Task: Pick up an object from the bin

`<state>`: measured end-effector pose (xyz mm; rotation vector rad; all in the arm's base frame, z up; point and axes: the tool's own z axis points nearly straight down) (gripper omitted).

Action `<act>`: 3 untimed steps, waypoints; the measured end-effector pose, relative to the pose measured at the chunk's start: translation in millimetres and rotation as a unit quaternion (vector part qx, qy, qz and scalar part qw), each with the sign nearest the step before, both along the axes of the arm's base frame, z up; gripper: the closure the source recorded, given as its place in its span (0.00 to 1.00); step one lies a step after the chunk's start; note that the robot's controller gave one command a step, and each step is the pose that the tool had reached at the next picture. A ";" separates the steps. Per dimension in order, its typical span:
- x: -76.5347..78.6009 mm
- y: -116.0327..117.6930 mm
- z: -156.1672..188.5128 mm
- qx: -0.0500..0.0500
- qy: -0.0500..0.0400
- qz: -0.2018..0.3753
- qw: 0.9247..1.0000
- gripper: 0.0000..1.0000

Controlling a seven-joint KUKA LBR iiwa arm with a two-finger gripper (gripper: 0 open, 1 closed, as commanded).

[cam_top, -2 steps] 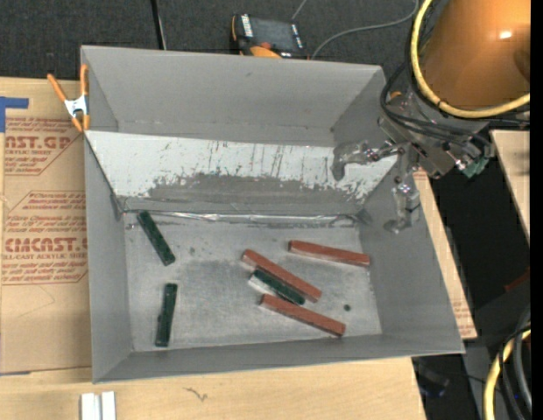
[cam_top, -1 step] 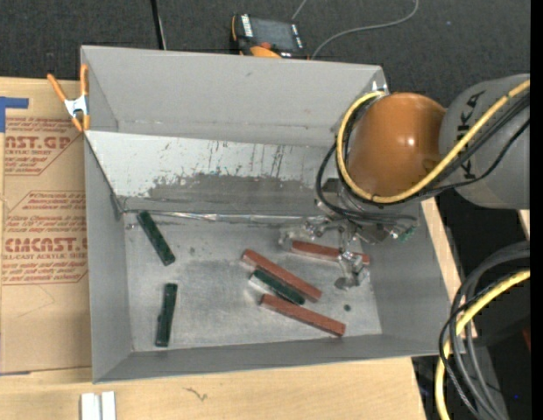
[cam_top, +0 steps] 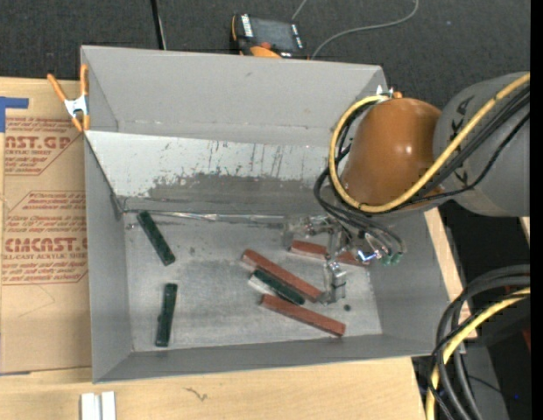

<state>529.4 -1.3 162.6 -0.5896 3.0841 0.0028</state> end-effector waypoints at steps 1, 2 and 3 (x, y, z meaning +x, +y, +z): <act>10.3 4.1 -96.9 0.000 0.004 -0.014 1.000 0.00; 35.0 41.2 -92.1 0.000 0.000 -0.160 0.987 0.00; 33.6 41.4 -89.0 -0.002 0.007 -0.159 0.987 1.00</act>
Offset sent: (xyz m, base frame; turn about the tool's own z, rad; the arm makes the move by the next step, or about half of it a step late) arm 0.0118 0.0033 -0.0926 0.0281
